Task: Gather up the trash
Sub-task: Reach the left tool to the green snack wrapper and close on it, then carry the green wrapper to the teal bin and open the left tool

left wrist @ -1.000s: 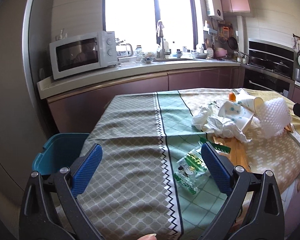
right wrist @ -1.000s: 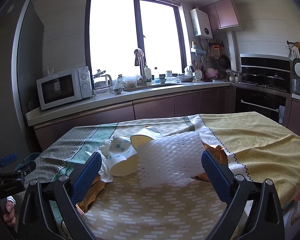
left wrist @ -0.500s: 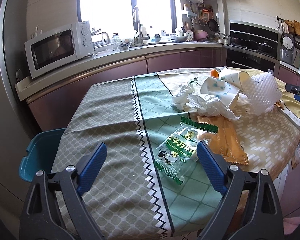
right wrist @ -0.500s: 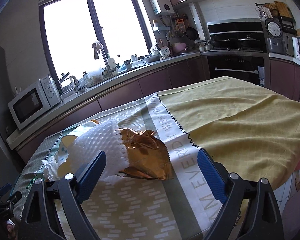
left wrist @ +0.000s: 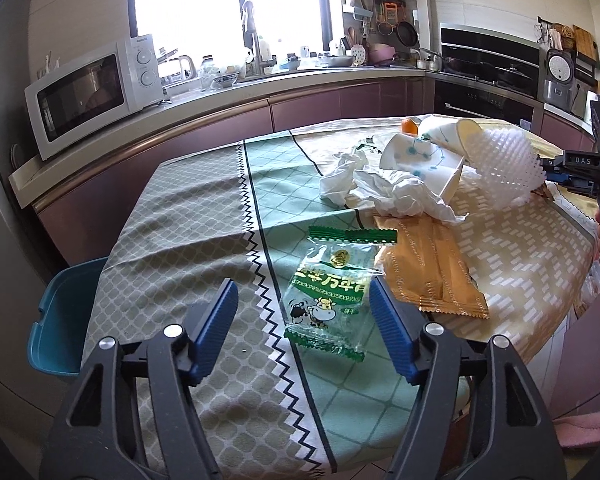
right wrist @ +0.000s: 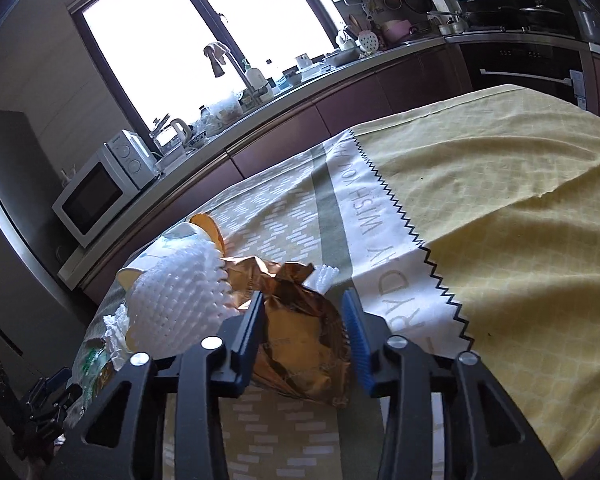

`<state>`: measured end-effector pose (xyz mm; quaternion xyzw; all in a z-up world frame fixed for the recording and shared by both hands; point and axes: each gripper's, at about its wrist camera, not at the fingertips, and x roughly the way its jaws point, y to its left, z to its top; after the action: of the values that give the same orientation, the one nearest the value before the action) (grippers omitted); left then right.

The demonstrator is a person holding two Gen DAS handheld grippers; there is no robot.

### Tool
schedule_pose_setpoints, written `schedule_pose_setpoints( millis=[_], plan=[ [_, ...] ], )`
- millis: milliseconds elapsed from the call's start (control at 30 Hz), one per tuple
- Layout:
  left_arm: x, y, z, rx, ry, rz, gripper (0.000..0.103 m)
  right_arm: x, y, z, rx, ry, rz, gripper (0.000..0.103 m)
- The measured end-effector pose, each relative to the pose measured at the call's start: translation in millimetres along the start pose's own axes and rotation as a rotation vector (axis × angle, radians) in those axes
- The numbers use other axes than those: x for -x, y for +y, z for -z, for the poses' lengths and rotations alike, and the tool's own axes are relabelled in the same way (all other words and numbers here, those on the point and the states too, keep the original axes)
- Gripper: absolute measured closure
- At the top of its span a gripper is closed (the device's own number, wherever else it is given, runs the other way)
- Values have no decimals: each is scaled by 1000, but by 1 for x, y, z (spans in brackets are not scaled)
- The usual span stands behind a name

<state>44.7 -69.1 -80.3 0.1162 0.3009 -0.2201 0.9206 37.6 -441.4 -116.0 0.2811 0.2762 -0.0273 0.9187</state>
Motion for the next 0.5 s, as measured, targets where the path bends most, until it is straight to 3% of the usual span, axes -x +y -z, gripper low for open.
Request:
schedule_pose_setpoints(
  millis=[133, 267, 333, 500],
  plan=[
    [-6, -3, 0, -10, 18, 19, 52, 11, 2, 1, 9, -34, -9, 100],
    [-11, -3, -1, 0, 31, 36, 58, 24, 4, -4, 30, -78, 22, 101],
    [-12, -2, -3, 3, 30, 35, 76, 32, 4, -5, 37, -104, 46, 101],
    [-13, 5, -6, 22, 32, 26, 88, 52, 2, -10, 38, -169, 111, 101]
  ],
)
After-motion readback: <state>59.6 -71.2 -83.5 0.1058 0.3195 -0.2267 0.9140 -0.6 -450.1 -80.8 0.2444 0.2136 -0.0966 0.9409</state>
